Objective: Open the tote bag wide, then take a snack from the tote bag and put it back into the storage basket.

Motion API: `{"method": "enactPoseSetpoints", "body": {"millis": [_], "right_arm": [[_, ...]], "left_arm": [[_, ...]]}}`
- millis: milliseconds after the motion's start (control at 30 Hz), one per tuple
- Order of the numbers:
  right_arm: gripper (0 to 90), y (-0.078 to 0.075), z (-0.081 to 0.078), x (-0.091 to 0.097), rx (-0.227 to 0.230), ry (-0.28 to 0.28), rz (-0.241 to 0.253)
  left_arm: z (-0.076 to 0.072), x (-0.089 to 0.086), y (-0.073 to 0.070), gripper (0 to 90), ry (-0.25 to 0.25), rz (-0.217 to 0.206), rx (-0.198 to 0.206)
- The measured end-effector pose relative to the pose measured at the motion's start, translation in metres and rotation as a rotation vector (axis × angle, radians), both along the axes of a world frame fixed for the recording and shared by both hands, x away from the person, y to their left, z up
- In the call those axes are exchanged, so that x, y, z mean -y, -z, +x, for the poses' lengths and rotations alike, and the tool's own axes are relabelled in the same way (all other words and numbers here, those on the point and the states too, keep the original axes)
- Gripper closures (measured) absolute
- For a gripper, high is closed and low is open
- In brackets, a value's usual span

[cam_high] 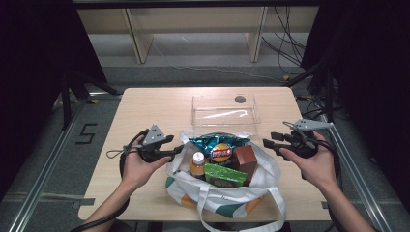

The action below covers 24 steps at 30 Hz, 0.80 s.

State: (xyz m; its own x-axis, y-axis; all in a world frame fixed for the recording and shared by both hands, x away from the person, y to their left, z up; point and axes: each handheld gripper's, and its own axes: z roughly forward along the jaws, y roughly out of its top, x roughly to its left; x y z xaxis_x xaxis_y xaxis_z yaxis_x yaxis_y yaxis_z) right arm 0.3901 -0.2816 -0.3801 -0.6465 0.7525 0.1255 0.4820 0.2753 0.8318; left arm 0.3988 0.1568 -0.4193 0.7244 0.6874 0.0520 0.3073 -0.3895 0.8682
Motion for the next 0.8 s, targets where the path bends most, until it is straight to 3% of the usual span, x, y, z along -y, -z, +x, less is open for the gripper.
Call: {"method": "enactPoseSetpoints", "body": {"millis": [100,167,200,400,600,633,800], "right_arm": [[48.7,-0.012,0.0,-0.004,0.053,-0.016,0.029],[48.0,-0.018,0.0,-0.006,0.072,-0.024,0.031],[48.1,-0.024,0.002,-0.013,0.08,-0.059,0.055],[48.3,-0.038,0.005,-0.029,0.128,-0.098,0.062],[47.9,-0.042,0.005,-0.041,0.121,-0.08,0.093],[47.7,-0.042,0.007,-0.041,0.129,-0.111,0.08],[44.9,-0.045,0.005,-0.048,0.101,-0.145,0.097]], "left_arm": [[-0.004,-0.009,-0.003,38.3,-0.019,-0.052,0.012],[-0.008,-0.015,-0.003,37.7,-0.029,-0.109,0.026],[-0.009,-0.019,-0.002,38.2,-0.033,-0.151,0.039],[-0.009,-0.022,-0.001,37.6,-0.045,-0.182,0.063],[-0.01,-0.021,-0.002,38.1,-0.028,-0.189,0.083],[-0.01,-0.021,-0.002,38.3,-0.028,-0.189,0.083],[-0.009,-0.02,-0.005,38.4,-0.033,-0.203,0.082]]}}
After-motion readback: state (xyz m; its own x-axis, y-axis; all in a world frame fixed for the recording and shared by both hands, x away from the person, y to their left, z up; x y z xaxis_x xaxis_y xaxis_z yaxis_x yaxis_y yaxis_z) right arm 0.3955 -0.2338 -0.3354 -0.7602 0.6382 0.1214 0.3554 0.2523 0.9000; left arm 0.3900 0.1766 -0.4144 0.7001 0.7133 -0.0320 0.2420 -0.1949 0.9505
